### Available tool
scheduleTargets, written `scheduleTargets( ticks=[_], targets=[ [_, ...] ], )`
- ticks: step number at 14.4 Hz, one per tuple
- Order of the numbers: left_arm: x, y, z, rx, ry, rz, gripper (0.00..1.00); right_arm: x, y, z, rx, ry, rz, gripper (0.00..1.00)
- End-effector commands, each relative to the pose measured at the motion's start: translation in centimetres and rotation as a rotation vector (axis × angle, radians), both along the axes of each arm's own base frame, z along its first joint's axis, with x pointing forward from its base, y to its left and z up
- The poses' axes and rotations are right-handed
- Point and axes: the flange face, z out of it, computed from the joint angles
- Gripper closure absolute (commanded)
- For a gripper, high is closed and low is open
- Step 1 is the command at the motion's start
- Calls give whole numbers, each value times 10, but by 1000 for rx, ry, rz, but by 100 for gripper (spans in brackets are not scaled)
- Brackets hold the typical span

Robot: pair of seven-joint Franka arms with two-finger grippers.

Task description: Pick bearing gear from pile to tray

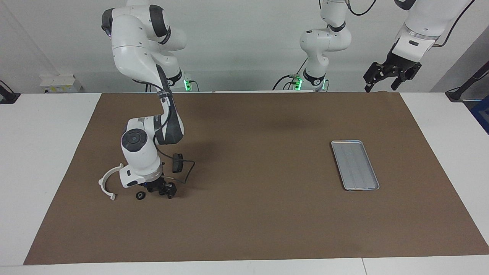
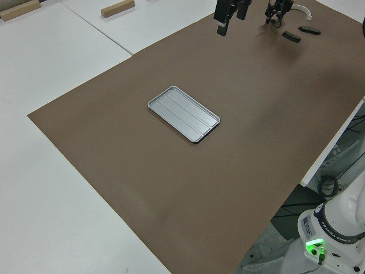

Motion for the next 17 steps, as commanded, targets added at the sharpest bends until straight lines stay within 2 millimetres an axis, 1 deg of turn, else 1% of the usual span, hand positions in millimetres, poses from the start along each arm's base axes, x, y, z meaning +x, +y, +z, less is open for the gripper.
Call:
scheduleTargets(
  ticks=[1,3,5,6,7,8,10,12,14,15,16,17],
  targets=[
    [-4,1,4,-14,9,-6,0,3,2,-1,-14,-5,-16,44],
    [-4,1,3,-14,10,-6,0,3,3,-1,-8,0,-19,63],
    [-4,1,4,-14,9,-5,0,3,4,0,-4,0,-32,72],
    [-4,1,3,-14,10,-6,0,3,5,0,-2,0,-32,79],
    [-4,1,3,-14,10,-6,0,2,6,-1,-2,3,-31,94],
    [-4,1,3,-14,10,-5,0,1,6,-1,-4,7,-30,100],
    [-4,1,3,-14,10,-6,0,1,6,-1,-14,17,-21,100],
    [-4,1,3,-14,10,-5,0,2,6,7,-20,30,-5,100],
    [-4,1,3,-14,10,-5,0,5,4,32,-34,72,26,100],
    [-4,1,4,-14,9,-6,0,6,4,50,-39,88,51,100],
    [-4,1,3,-14,10,-6,0,2,7,70,-41,97,83,100],
    [-4,1,3,-14,10,-6,0,-5,19,92,-35,101,112,100]
  ],
)
